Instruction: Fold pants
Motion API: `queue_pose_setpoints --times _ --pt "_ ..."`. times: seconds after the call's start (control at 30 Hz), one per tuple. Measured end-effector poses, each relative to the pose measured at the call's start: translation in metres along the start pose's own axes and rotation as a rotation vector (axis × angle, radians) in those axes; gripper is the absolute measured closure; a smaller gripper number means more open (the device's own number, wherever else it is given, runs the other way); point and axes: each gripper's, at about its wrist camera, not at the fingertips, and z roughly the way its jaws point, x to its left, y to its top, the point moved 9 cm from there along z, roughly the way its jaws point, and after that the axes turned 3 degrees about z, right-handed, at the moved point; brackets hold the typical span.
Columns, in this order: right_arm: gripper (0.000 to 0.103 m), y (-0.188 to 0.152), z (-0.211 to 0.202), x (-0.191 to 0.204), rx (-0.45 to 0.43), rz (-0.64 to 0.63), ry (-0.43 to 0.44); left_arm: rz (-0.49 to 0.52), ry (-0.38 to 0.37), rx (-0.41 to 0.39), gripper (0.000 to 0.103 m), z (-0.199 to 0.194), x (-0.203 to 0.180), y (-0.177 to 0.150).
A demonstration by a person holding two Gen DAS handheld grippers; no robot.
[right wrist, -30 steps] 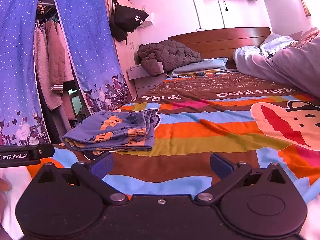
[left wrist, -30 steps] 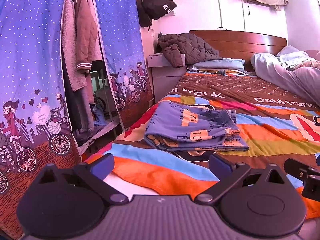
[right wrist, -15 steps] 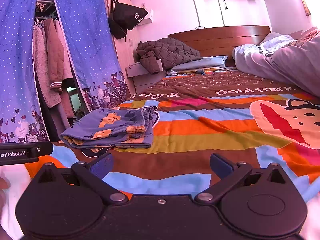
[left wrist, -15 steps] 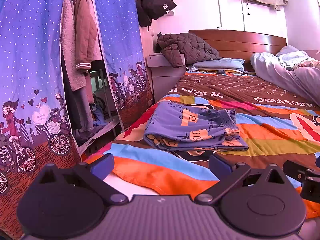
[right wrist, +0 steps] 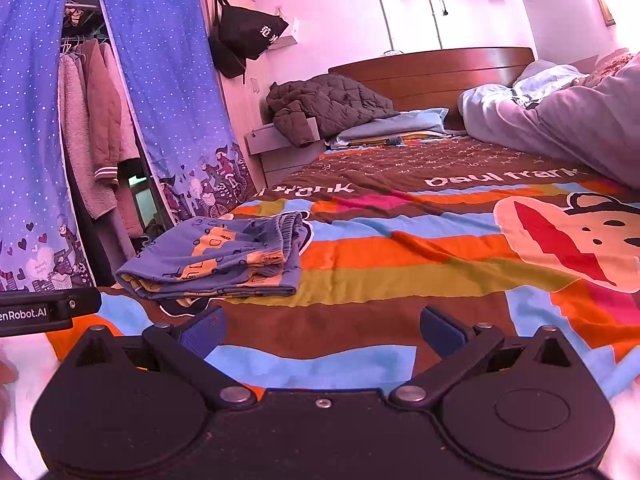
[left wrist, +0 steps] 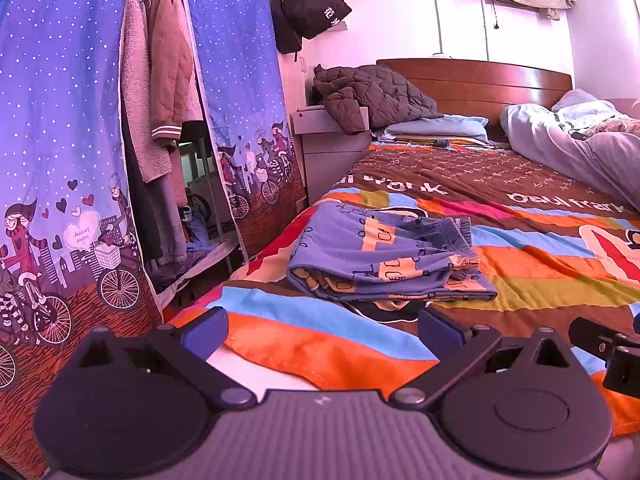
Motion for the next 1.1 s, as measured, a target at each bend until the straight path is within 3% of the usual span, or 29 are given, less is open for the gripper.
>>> queue_pose_setpoints --times 0.17,0.37,1.1 --pt "0.001 -0.0003 0.0002 0.0002 0.000 0.002 -0.001 -0.012 -0.034 0.002 0.000 0.0002 -0.0013 -0.0002" --pt "0.001 0.0028 -0.0020 0.0071 -0.020 -0.044 0.010 -0.025 -0.023 -0.034 0.000 -0.0051 0.0022 0.0036" --pt "0.001 0.0061 -0.0040 0.0060 -0.031 -0.025 -0.004 -0.028 -0.034 -0.030 0.000 -0.0053 0.0021 0.0050"
